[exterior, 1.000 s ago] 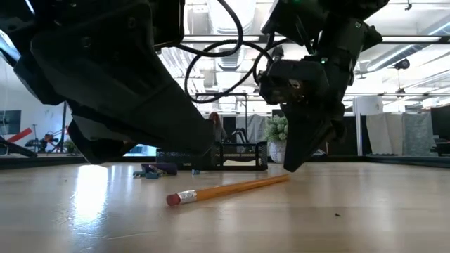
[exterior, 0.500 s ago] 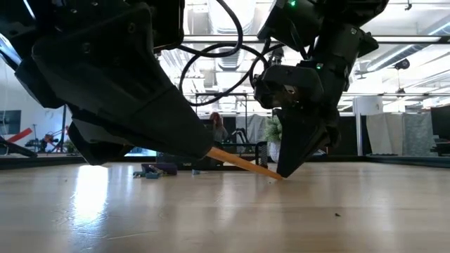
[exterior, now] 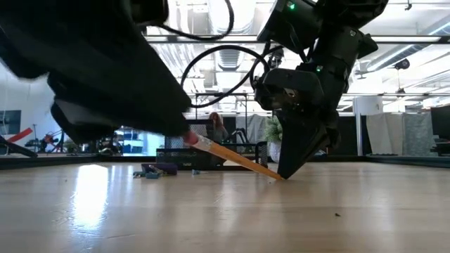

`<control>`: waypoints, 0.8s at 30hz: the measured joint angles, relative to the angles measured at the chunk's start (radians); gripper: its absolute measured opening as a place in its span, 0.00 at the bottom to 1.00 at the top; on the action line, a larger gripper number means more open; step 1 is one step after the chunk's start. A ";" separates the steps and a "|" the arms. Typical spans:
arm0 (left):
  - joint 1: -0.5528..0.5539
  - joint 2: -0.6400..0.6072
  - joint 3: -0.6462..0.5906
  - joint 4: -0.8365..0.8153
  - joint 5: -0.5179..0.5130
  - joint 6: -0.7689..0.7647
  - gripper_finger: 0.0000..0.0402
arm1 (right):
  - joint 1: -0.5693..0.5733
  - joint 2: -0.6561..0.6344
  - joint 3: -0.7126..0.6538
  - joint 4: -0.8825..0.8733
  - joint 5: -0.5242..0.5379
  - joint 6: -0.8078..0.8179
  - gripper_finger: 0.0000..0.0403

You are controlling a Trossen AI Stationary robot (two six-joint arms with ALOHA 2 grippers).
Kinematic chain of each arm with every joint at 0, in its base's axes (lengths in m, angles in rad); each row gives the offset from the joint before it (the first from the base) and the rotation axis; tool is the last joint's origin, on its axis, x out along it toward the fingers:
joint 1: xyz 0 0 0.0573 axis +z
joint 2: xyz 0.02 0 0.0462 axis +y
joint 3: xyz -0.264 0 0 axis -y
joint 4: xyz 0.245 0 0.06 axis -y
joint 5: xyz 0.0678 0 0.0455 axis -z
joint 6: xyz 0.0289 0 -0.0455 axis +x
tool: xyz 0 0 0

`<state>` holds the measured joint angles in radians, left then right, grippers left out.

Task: Pick and place office supplies into organizer
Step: Put the orange pencil into the desk organizer

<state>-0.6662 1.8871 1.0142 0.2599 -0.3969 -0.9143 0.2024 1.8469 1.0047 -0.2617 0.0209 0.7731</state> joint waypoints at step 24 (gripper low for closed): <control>-0.003 0.069 0.243 -0.408 -0.186 -0.153 0.33 | 0.000 0.000 -0.006 0.006 -0.001 0.030 0.02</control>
<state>-0.6697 1.9563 1.2570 -0.1482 -0.5827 -1.0676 0.2020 1.8473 0.9989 -0.2554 0.0196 0.8031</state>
